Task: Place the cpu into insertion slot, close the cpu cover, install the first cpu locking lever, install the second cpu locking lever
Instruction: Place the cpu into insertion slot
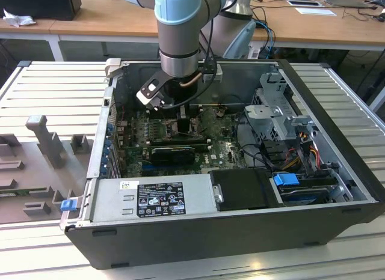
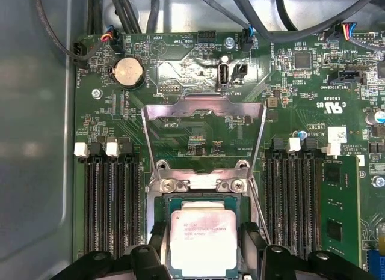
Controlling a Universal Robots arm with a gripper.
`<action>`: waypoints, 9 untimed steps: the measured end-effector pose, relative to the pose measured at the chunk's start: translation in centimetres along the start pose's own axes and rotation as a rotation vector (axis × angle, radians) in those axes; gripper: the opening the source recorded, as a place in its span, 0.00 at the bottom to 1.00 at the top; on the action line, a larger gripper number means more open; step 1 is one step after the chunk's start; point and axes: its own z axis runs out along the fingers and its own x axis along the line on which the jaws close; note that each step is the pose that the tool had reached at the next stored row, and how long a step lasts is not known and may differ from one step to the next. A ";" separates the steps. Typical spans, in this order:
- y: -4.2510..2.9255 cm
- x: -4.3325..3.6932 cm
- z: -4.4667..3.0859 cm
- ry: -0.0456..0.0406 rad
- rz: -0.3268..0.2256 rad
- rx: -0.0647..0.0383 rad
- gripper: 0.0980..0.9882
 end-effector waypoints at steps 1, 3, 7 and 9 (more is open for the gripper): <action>0.00 -0.01 -0.07 -0.0004 0.000 0.000 0.57; 0.03 0.01 -0.42 -0.0001 0.000 0.000 0.57; 0.08 0.02 -1.21 -0.0003 0.000 0.001 0.27; 0.11 0.03 -1.51 -0.0005 0.000 0.002 0.07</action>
